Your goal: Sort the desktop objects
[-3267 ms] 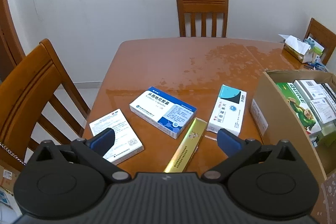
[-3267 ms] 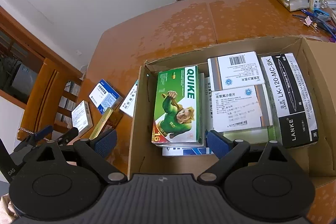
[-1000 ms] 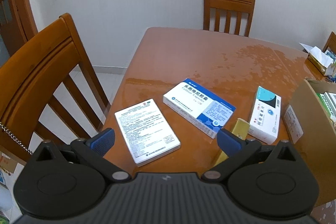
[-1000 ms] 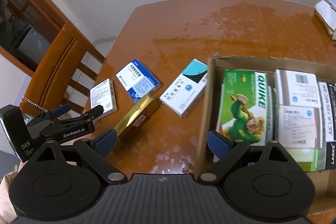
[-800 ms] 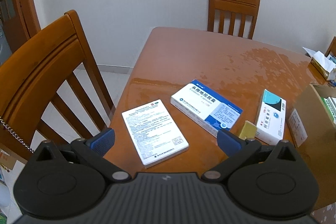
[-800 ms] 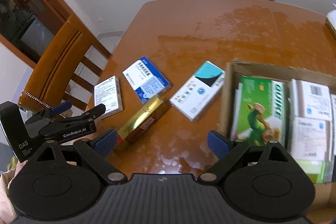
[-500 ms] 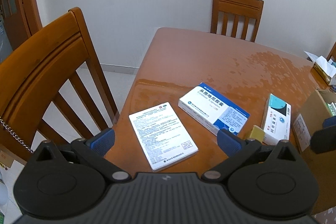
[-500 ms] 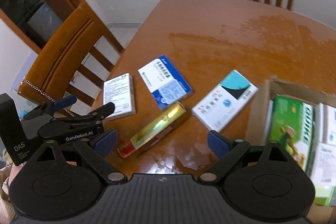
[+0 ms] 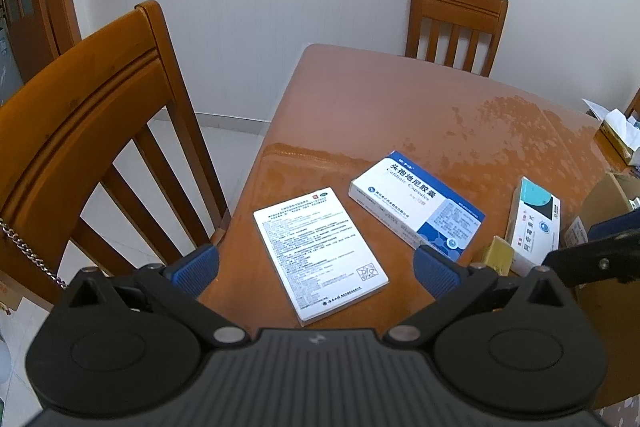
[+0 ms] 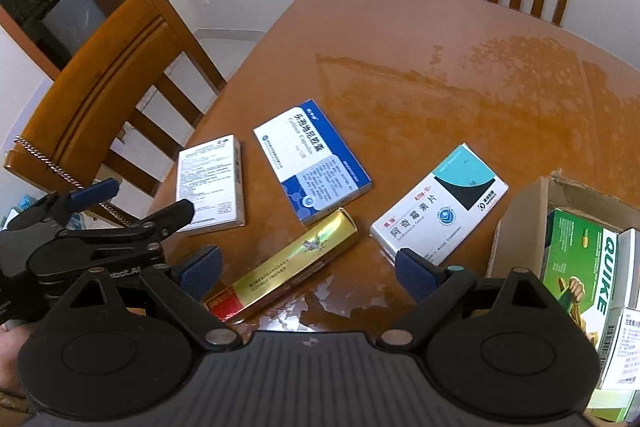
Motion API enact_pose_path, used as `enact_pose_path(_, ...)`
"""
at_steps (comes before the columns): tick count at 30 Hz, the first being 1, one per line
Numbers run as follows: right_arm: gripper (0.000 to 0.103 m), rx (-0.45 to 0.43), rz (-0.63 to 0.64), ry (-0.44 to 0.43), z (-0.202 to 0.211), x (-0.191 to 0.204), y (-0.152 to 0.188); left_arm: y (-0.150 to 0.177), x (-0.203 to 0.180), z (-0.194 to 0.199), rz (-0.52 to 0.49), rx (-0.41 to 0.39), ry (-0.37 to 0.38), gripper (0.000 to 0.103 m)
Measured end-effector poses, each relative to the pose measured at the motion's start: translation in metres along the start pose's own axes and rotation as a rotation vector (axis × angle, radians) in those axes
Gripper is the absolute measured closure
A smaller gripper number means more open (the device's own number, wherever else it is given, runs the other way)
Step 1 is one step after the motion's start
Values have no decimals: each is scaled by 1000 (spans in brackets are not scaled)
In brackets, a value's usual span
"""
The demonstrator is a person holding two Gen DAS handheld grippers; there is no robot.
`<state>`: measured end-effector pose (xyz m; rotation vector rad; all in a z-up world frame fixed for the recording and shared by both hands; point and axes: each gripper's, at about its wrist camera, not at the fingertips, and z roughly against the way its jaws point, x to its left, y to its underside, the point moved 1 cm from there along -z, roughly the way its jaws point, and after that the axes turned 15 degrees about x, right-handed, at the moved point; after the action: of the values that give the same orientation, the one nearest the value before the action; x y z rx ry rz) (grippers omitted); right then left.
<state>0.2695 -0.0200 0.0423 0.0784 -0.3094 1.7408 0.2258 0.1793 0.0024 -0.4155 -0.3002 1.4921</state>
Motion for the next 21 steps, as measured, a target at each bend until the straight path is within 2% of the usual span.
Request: enact_pose_path(21, 7, -19, -23, 63, -8, -20, -16, 10, -1, -5, 9, 33, 6, 0)
